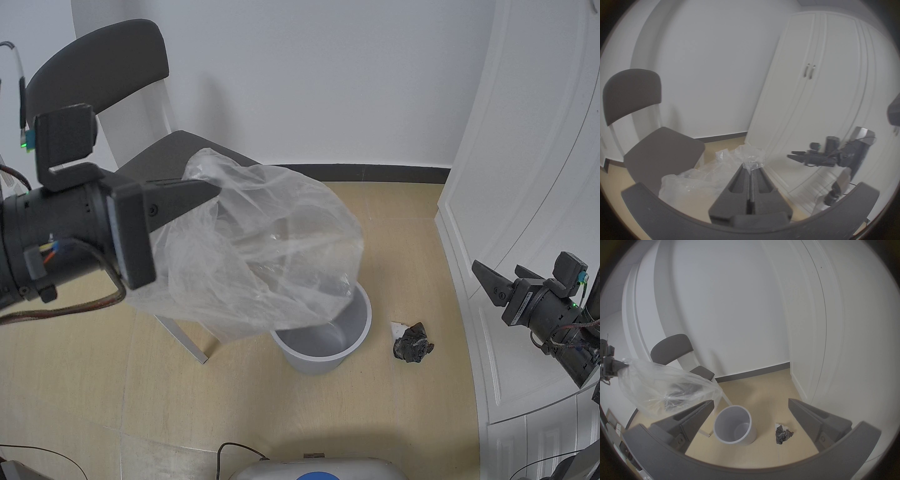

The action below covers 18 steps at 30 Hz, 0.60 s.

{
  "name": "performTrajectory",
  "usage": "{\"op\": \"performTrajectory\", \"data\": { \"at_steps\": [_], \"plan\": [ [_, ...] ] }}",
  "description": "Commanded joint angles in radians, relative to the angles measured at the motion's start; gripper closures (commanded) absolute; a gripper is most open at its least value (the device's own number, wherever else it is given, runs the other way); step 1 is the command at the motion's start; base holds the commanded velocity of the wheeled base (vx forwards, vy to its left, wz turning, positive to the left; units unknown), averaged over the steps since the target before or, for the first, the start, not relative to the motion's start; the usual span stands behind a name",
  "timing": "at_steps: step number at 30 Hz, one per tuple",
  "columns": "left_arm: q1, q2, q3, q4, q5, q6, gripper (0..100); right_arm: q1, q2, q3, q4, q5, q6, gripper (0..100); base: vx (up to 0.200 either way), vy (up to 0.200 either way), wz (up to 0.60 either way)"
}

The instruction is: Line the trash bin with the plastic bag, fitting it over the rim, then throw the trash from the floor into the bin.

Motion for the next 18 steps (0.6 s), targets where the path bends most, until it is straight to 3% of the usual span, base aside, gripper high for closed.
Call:
{"op": "performTrajectory", "data": {
  "at_steps": [1, 4, 9, 18],
  "plan": [
    [0.023, -0.062, -0.013, 0.022, -0.048, -0.002, 100, 0.002, 0.002, 0.016, 0.003, 0.003, 0.000, 0, 0.000, 0.000, 0.00],
    [0.023, -0.061, -0.016, 0.014, -0.058, -0.004, 100, 0.017, 0.001, 0.037, 0.007, 0.003, -0.001, 0, 0.000, 0.000, 0.00],
    [0.015, -0.047, -0.073, 0.014, -0.056, -0.013, 100, 0.030, -0.004, 0.116, 0.007, 0.055, -0.083, 0, 0.000, 0.000, 0.00],
    [0.014, -0.038, -0.114, 0.015, -0.056, -0.045, 100, 0.082, -0.061, 0.139, 0.013, 0.075, -0.087, 0, 0.000, 0.000, 0.00]
  ]
}}
